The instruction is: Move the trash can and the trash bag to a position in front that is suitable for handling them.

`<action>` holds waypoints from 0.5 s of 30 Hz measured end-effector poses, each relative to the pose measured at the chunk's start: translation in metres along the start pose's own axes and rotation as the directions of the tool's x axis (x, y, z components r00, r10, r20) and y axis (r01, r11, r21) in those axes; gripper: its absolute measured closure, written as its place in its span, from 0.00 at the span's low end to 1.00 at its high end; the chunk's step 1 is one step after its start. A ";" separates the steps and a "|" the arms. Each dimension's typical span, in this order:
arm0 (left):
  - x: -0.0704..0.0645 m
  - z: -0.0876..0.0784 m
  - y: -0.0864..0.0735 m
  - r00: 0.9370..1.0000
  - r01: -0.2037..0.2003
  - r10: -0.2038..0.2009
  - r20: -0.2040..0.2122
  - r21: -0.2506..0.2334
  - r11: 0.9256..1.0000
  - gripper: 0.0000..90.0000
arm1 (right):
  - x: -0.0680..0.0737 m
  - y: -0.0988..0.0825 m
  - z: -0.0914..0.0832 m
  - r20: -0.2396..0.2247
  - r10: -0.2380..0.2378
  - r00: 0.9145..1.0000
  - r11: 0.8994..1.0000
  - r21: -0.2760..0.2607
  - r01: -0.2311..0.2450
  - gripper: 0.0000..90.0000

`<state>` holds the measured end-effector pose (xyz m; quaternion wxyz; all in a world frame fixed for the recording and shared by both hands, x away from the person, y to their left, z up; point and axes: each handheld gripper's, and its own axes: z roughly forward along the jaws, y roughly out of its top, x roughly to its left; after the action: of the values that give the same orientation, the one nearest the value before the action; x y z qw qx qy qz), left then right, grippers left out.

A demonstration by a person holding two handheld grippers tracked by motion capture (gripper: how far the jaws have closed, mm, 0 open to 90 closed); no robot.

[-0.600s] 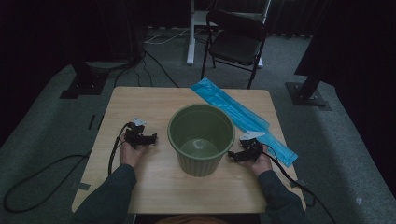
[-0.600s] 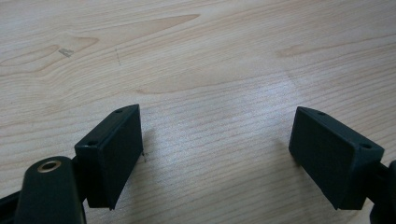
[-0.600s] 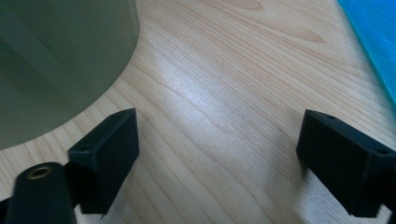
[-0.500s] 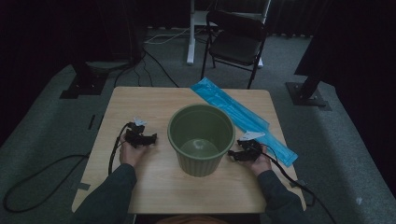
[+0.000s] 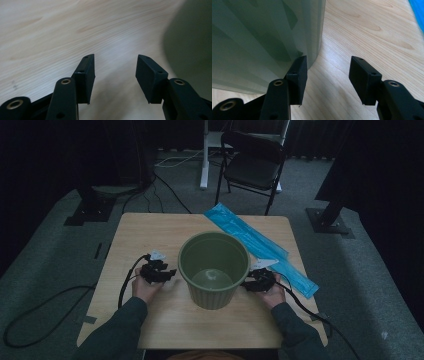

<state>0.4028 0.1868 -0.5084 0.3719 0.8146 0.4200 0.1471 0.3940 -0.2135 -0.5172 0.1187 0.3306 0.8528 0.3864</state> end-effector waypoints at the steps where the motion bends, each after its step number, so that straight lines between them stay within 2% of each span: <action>1: 0.000 0.000 0.000 1.000 0.000 0.000 0.000 0.000 1.000 0.55 | 0.000 0.000 0.000 0.000 0.000 1.000 1.000 0.000 0.000 0.54; 4: -0.011 -0.007 0.002 0.999 -0.033 0.034 0.013 -0.026 0.999 0.55 | 0.002 0.006 0.002 -0.018 -0.001 1.000 1.000 -0.013 0.000 0.54; 7: -0.013 -0.009 0.002 0.999 -0.030 0.030 0.016 -0.038 0.999 0.54 | 0.005 0.010 0.005 -0.036 -0.017 0.999 1.000 -0.015 0.016 0.54; 9: -0.013 -0.013 0.002 0.999 -0.037 0.037 0.011 -0.052 0.998 0.56 | 0.012 0.016 0.009 -0.067 -0.046 0.997 0.999 -0.006 0.046 0.55; 12: -0.011 -0.014 0.001 0.999 -0.023 0.025 0.022 -0.067 0.997 0.54 | 0.009 0.021 0.008 -0.032 -0.072 0.997 0.997 0.000 0.072 0.54; 13: -0.011 -0.014 0.001 0.999 -0.021 0.023 0.023 -0.069 0.997 0.54 | 0.005 0.023 0.006 -0.002 -0.079 0.997 0.997 0.003 0.079 0.54; 14: -0.011 -0.014 0.001 0.999 -0.021 0.023 0.023 -0.069 0.997 0.54 | 0.005 0.023 0.006 -0.002 -0.079 0.997 0.997 0.003 0.079 0.54; 15: -0.010 -0.014 0.001 0.999 -0.023 0.025 0.022 -0.068 0.997 0.54 | 0.000 0.024 0.004 0.031 -0.080 0.996 0.997 0.008 0.079 0.54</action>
<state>0.3894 0.1848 -0.4977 0.4023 0.8082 0.4006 0.1564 0.4069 -0.1995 -0.5023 0.1462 0.3028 0.8646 0.3734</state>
